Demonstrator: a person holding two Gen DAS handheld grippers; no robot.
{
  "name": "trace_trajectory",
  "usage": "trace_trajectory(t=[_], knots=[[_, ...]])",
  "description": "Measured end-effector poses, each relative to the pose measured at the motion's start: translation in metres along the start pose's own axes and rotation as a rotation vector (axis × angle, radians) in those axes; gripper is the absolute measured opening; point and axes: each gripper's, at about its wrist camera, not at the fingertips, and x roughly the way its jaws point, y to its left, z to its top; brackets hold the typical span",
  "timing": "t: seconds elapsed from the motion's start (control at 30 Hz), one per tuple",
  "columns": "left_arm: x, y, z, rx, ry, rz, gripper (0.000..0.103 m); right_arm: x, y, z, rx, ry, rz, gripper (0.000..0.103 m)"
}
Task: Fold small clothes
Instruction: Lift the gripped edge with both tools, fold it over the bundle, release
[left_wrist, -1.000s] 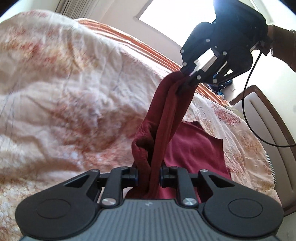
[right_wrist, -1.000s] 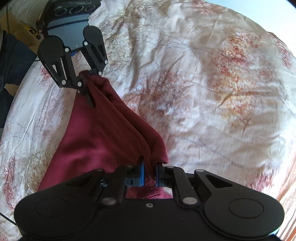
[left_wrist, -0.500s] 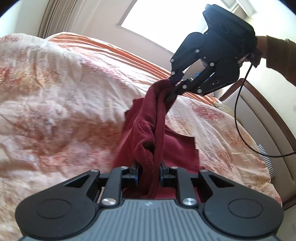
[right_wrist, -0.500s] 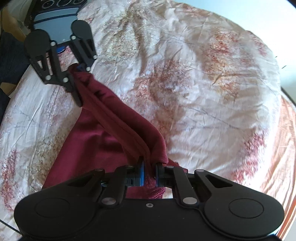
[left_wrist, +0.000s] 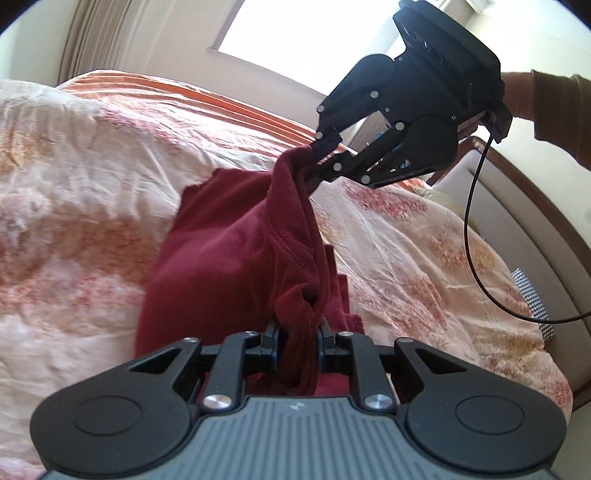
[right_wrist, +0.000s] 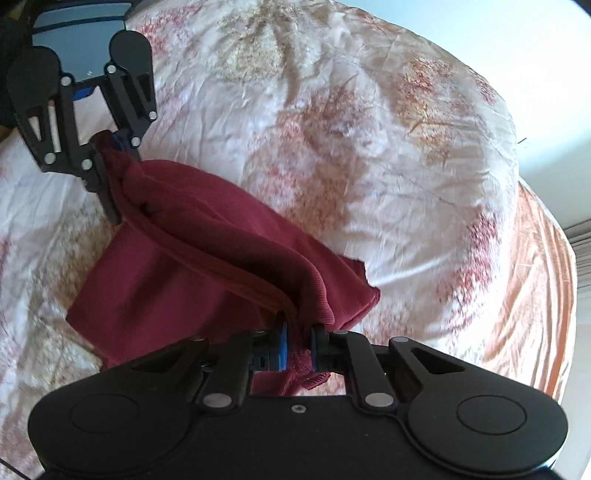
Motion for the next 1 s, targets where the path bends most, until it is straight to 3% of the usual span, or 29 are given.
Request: trace_trajectory(t=[0.27, 0.47, 0.83, 0.9, 0.97, 1.0], knots=[[0.050, -0.035, -0.013, 0.075, 0.057, -0.012, 0.019, 0.018, 0.026, -0.043, -0.023, 0.019, -0.063, 0.012], [0.068, -0.050, -0.023, 0.114, 0.104, -0.035, 0.019, 0.033, 0.045, -0.074, 0.018, 0.029, -0.049, 0.012], [0.103, -0.063, -0.042, 0.202, 0.198, 0.020, 0.020, 0.063, 0.073, -0.109, 0.086, 0.000, -0.090, 0.018], [0.106, -0.066, -0.044, 0.218, 0.204, 0.024, 0.024, 0.066, 0.076, -0.113, 0.096, -0.007, -0.100, 0.020], [0.106, -0.070, -0.045, 0.226, 0.207, 0.008, 0.041, 0.065, 0.080, -0.117, 0.102, -0.013, -0.104, 0.032], [0.105, -0.072, -0.046, 0.229, 0.209, -0.006, 0.043, 0.063, 0.082, -0.119, 0.104, -0.016, -0.099, 0.035]])
